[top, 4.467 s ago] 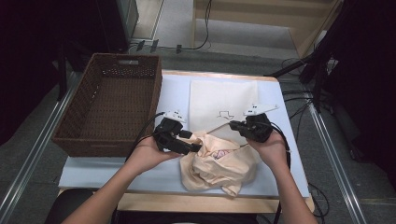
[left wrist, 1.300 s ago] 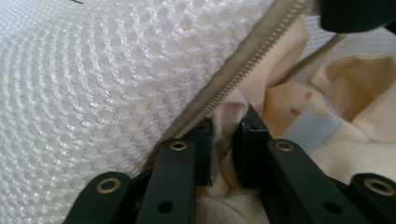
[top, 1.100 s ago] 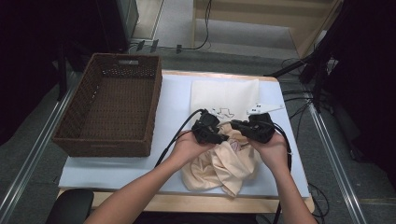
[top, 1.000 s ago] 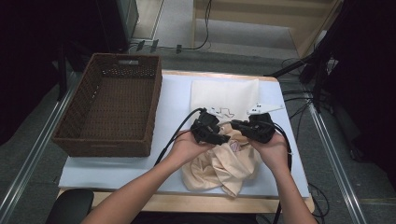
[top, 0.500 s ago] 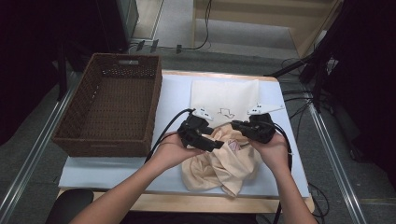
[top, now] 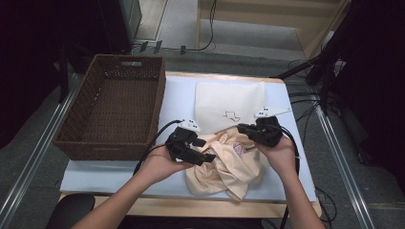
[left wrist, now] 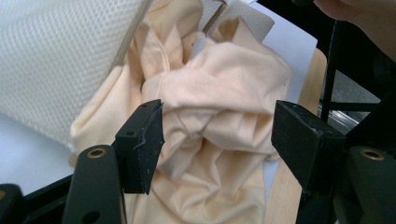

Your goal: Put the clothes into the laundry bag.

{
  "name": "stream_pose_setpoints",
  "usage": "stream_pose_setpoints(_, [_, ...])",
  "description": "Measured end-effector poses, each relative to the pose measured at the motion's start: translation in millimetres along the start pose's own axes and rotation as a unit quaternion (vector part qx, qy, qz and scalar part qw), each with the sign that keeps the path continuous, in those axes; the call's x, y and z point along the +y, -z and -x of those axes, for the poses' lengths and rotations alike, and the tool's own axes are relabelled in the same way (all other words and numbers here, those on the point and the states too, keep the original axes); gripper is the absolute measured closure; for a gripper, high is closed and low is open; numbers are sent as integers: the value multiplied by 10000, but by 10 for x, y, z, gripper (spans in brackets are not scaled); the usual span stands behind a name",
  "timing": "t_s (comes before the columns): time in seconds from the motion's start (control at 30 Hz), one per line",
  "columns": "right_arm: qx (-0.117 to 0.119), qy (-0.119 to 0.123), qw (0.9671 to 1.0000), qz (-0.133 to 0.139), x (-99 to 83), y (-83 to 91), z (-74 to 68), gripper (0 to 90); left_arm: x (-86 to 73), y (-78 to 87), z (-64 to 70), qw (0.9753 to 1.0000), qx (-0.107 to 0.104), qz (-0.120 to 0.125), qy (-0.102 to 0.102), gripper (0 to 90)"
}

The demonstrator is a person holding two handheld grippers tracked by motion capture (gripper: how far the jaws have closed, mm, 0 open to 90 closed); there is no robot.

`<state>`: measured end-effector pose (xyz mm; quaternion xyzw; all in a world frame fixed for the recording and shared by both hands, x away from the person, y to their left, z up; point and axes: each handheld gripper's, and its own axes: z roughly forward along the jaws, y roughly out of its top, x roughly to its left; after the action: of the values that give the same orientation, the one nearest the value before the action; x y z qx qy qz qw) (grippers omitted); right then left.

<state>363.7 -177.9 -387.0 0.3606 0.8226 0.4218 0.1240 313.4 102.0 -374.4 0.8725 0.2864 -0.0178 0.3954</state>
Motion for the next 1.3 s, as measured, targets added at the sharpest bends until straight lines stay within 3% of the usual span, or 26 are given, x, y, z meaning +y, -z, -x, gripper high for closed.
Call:
stream_pose_setpoints(0.17, [11, -3, 10000, 2, 0, 3, 4, 873, -175, 32, 23, 9999, 73, -91, -79, 337])
stream_pose_setpoints(0.3, [11, 9, 10000, -2, 2, -1, 8, 873, -280, -13, -21, 9999, 59, -131, 77, 335])
stream_pose_setpoints(0.87, [22, 36, 10000, -24, -2, -14, 15, 872, -191, -486, 73, 9996, -23, -145, 235, 149])
stream_pose_setpoints(1.17, [14, 27, 10000, -53, -4, -28, 2, 873, -222, -819, 55, 9991, 364, -170, 144, 176])
stream_pose_setpoints(1.3, [24, 45, 10000, -62, -5, -35, 0, 873, -296, -903, 27, 9977, 683, -45, -13, 318])
